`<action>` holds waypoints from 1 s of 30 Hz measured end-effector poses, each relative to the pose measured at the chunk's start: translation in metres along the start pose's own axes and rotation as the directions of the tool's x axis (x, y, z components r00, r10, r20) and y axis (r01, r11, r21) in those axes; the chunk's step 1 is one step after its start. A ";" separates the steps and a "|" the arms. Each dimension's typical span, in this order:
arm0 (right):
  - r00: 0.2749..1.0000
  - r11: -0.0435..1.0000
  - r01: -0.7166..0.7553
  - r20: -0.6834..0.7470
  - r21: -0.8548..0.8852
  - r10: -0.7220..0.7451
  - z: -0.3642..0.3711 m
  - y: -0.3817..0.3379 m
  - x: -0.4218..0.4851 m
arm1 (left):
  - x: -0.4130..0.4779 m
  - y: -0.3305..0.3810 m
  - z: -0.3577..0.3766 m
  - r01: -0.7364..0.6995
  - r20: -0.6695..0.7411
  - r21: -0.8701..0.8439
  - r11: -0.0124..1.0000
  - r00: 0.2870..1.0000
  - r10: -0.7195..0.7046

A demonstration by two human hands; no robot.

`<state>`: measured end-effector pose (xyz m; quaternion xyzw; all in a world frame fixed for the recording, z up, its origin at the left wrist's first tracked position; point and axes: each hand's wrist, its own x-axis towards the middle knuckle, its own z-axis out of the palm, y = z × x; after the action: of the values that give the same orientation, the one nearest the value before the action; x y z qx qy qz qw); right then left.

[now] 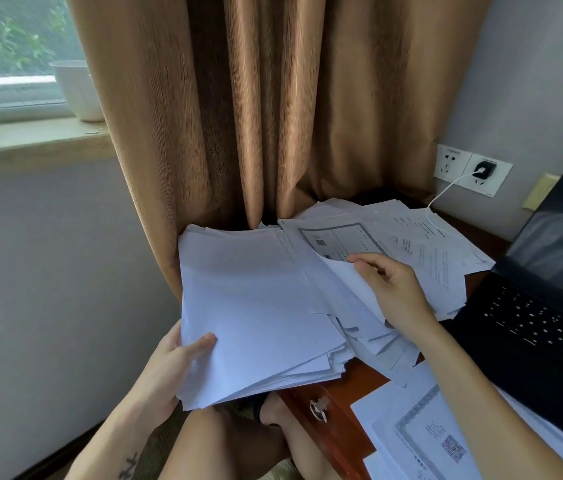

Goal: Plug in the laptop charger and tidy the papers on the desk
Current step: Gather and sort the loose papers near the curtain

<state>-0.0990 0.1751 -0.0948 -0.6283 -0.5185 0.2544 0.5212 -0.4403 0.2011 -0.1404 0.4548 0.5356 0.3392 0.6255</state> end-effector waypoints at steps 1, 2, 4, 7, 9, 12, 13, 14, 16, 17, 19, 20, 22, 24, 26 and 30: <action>1.000 0.998 -0.015 -0.009 0.055 0.015 0.011 -0.006 -0.005 | 0.000 0.000 0.000 -0.001 0.004 -0.001 1.000 1.000 0.001; 0.999 0.994 -0.032 0.008 0.108 0.031 0.023 -0.012 -0.011 | 0.000 0.000 0.000 0.000 0.007 -0.004 1.000 1.000 0.000; 0.993 0.983 -0.067 0.103 0.168 0.050 0.051 -0.022 -0.023 | 0.000 0.000 0.000 0.005 0.006 -0.010 1.000 1.000 -0.005; 0.948 0.989 -0.081 0.316 0.125 0.038 0.084 -0.025 -0.045 | -0.002 0.001 0.001 0.008 0.003 -0.025 1.000 1.000 -0.008; 0.911 0.995 -0.084 0.408 0.058 0.053 0.093 -0.028 -0.054 | -0.002 0.002 0.002 0.013 0.001 -0.046 0.999 1.000 -0.013; 0.874 0.984 -0.136 0.482 0.112 0.066 0.094 -0.038 -0.059 | -0.004 0.004 0.002 0.012 -0.004 -0.100 0.995 1.000 -0.012; 0.875 0.985 -0.133 0.480 0.109 0.065 0.091 -0.041 -0.057 | -0.004 0.005 0.002 0.011 0.003 -0.114 0.993 1.000 -0.011; 0.891 0.991 -0.108 0.450 0.083 0.060 0.087 -0.042 -0.054 | -0.005 0.006 0.002 0.011 0.016 -0.123 0.992 1.000 -0.009; 0.953 0.992 -0.008 0.299 -0.127 0.046 0.074 -0.032 -0.042 | -0.006 0.008 0.001 0.005 0.044 -0.116 0.993 0.999 0.000; 0.975 0.938 0.047 0.221 -0.345 0.032 0.066 -0.024 -0.035 | -0.006 0.008 0.001 -0.003 0.052 -0.101 0.995 0.999 0.008; 0.981 0.681 0.023 0.149 -0.732 0.127 0.051 -0.008 -0.027 | -0.006 0.009 0.001 -0.022 0.064 -0.055 0.998 0.998 0.025; 0.976 0.590 -0.023 0.111 -0.807 0.189 0.046 -0.003 -0.025 | -0.006 0.008 0.001 -0.031 0.064 -0.029 0.999 0.997 0.033; 0.971 0.570 -0.075 0.070 -0.818 0.228 0.043 0.004 -0.022 | -0.005 0.007 0.002 -0.037 0.044 0.006 0.999 0.998 0.037; 0.976 0.620 -0.071 0.075 -0.781 0.206 0.046 0.006 -0.019 | -0.003 0.004 0.002 -0.029 0.017 0.011 1.000 0.999 0.029; 0.978 0.674 -0.039 0.110 -0.738 0.176 0.050 0.005 -0.017 | -0.002 0.003 0.002 -0.013 0.011 -0.006 1.000 1.000 0.013; 0.966 0.851 0.022 0.232 -0.524 0.118 0.058 0.004 -0.020 | -0.005 0.007 0.003 0.004 0.050 -0.094 0.996 0.999 0.001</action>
<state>-0.1536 0.1794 -0.1217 -0.7208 -0.6148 0.1957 0.2533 -0.4383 0.1987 -0.1319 0.4328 0.5035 0.3520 0.6597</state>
